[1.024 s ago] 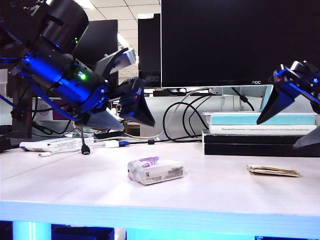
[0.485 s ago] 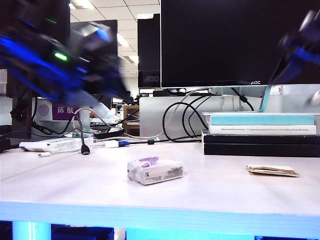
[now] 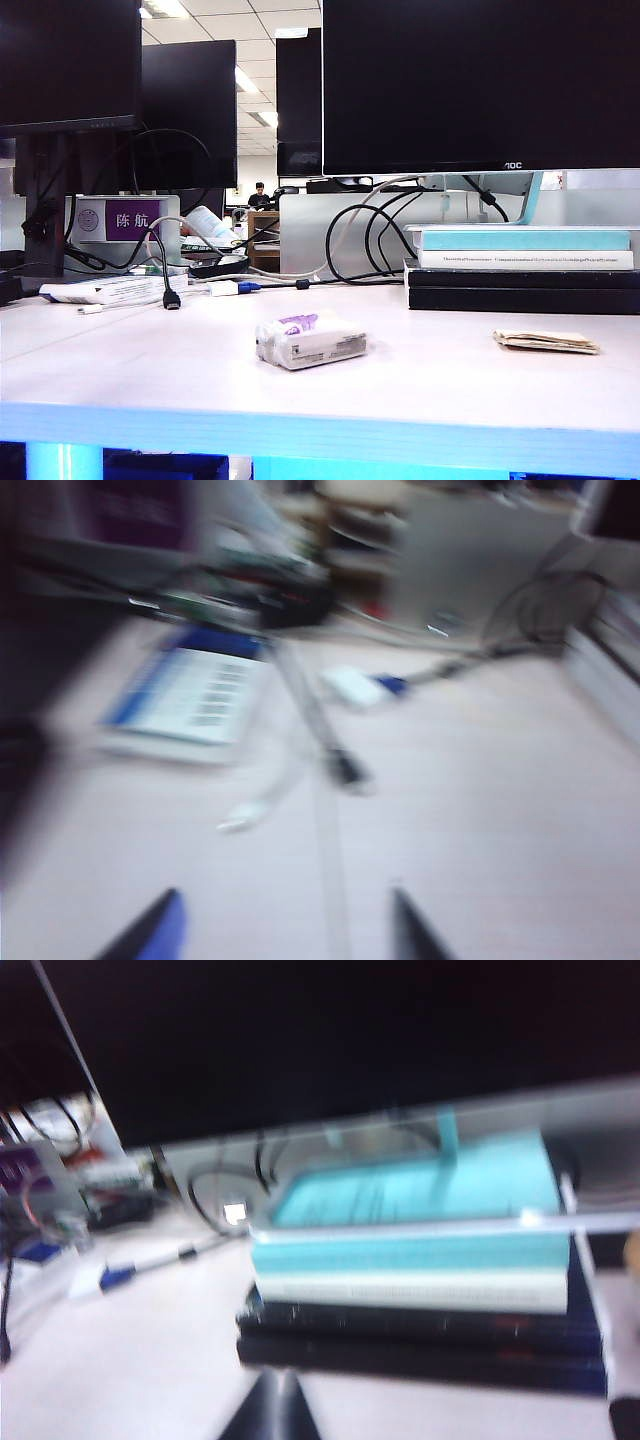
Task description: Pick up a packet of tissues from the table with the left hand, then take a tissue from it with the right hand.
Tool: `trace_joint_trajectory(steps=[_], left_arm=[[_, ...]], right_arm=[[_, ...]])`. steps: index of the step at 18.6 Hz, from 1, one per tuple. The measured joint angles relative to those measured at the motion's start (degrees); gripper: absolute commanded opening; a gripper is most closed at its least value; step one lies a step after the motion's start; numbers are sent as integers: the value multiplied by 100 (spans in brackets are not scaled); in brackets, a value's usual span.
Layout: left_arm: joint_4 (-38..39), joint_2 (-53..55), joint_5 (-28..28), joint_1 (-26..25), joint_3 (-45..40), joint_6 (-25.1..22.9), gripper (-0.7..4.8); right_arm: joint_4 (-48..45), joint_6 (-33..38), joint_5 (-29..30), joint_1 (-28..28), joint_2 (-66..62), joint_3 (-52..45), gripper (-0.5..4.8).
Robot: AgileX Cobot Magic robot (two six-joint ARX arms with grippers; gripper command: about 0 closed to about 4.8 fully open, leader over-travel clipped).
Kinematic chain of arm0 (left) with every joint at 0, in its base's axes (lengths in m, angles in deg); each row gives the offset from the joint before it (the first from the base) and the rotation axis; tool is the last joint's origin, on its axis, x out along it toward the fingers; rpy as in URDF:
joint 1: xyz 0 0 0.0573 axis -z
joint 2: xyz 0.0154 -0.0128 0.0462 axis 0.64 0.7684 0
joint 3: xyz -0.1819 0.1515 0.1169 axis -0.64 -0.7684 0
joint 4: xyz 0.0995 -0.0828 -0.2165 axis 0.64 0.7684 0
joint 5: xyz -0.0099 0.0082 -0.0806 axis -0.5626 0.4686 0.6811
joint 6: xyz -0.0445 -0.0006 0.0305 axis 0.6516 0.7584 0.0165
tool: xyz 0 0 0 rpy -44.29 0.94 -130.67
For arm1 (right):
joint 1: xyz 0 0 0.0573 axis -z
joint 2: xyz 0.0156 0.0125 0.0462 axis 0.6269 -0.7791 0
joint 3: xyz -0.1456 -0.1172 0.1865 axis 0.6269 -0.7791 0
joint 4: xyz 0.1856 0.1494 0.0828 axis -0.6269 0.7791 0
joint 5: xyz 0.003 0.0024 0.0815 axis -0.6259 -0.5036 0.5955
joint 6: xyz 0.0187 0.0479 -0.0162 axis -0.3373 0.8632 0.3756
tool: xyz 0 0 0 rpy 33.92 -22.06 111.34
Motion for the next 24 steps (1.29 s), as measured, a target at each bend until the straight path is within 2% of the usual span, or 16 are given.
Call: trace_joint_trajectory(steps=[2,4,6,8,10,12,15,17,21,24], left_arm=[[-173,-673,15,-184,-468,76,150],[-505,-1504,118,-166,-870,83,80],[-444,-2297,59,-168,-1167,105,49],[-122,-2787,-85,-170,-1309,109,48],[817,-3464,-105,-168,-1488,118,46],[1405,-3757,-201,-170,-1580,125,19],[2697,-4542,-509,-173,-1591,249,19],[3130,-5147,-516,-173,-1589,302,17],[3145,-5204,-621,-173,-1456,278,17],[3152,-5204,-658,-208,-1449,199,17]], right_arm=[[-273,-4,-4,0,393,-363,39],[-295,0,-46,-4,800,-837,39],[-286,66,-391,-7,1213,-1311,40],[-190,247,-688,-7,1386,-1519,40],[-11,129,-879,-26,1432,-1519,40],[-31,26,-879,-33,1432,-1519,40],[-234,-2,-879,-33,1432,-1519,40],[-256,-17,-866,-33,1434,-1519,9],[-350,-162,-752,-33,1816,-1519,2],[-109,-529,-767,-28,2780,-1519,-1]])
